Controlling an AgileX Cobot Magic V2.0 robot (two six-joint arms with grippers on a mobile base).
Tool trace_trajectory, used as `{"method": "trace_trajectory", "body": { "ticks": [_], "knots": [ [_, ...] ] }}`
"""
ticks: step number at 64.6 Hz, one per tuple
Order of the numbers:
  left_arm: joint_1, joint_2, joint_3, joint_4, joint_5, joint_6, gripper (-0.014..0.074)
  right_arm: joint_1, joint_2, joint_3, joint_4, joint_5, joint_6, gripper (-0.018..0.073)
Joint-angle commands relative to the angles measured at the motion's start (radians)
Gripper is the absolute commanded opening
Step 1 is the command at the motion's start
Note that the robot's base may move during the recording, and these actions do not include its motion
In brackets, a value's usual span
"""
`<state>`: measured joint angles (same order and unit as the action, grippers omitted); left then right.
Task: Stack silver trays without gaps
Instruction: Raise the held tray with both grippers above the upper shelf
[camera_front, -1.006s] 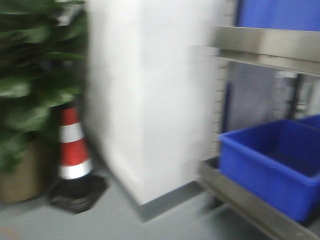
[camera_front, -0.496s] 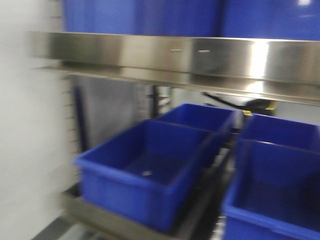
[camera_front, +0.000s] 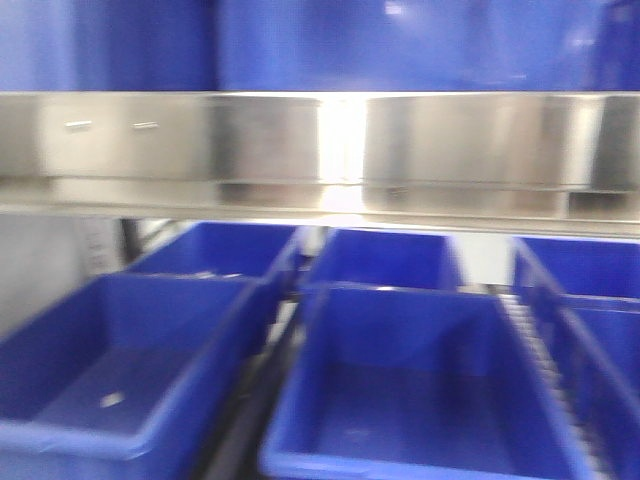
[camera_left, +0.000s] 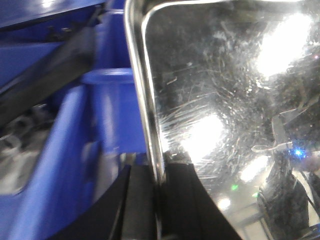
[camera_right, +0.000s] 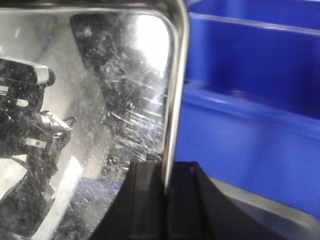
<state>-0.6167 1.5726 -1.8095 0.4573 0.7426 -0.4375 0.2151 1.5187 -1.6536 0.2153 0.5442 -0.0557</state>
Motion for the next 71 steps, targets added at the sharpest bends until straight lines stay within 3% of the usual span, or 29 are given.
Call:
{"method": "trace_trajectory", "body": {
  "ticks": [1, 71],
  "knots": [
    [0.005, -0.01, -0.008, 0.027, -0.028, 0.007, -0.0008, -0.003, -0.013, -0.012, -0.019, -0.043, -0.017, -0.0079],
    [0.005, -0.01, -0.008, 0.027, -0.028, 0.007, -0.0008, -0.003, -0.013, -0.012, -0.019, -0.043, -0.017, -0.0079]
  ]
}}
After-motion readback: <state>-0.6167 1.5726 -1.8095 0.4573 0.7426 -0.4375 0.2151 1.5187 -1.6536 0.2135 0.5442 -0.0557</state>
